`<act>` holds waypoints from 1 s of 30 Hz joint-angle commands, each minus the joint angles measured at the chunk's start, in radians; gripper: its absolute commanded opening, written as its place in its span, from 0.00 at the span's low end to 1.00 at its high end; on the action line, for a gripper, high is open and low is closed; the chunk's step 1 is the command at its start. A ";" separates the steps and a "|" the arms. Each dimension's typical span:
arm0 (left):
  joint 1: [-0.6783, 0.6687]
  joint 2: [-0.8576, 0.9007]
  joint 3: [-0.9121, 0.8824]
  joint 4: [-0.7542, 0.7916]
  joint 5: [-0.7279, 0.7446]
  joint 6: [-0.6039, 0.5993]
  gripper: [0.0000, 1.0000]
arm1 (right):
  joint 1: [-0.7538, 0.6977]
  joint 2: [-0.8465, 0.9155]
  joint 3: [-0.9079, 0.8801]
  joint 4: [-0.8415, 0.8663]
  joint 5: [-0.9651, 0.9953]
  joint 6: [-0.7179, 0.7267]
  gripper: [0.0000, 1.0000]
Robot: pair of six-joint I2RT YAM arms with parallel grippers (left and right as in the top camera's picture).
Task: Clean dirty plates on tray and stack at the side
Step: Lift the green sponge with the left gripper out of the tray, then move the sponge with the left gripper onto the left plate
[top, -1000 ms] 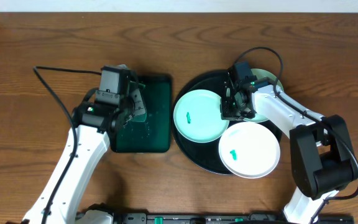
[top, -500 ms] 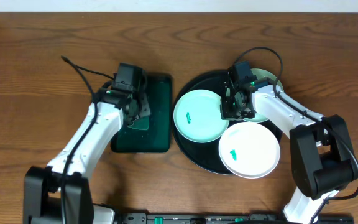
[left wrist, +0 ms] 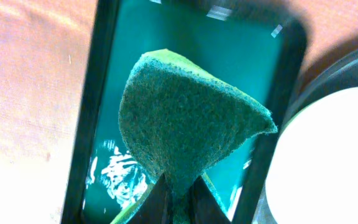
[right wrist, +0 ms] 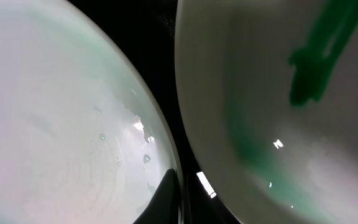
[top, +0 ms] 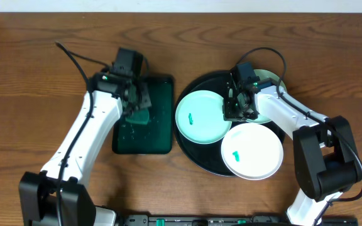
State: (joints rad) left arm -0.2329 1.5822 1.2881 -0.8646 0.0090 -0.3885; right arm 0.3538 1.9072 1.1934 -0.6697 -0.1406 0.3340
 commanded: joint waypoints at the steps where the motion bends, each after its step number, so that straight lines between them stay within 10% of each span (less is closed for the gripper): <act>1: -0.006 -0.002 0.056 -0.012 0.025 0.008 0.08 | 0.007 0.002 -0.010 0.005 0.005 0.010 0.01; 30: -0.323 0.076 0.041 0.192 0.039 -0.241 0.07 | -0.010 0.002 0.005 -0.033 0.013 0.002 0.01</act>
State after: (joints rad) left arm -0.5308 1.6009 1.3266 -0.6872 0.0780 -0.5663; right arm 0.3500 1.9072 1.1954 -0.6899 -0.1417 0.3336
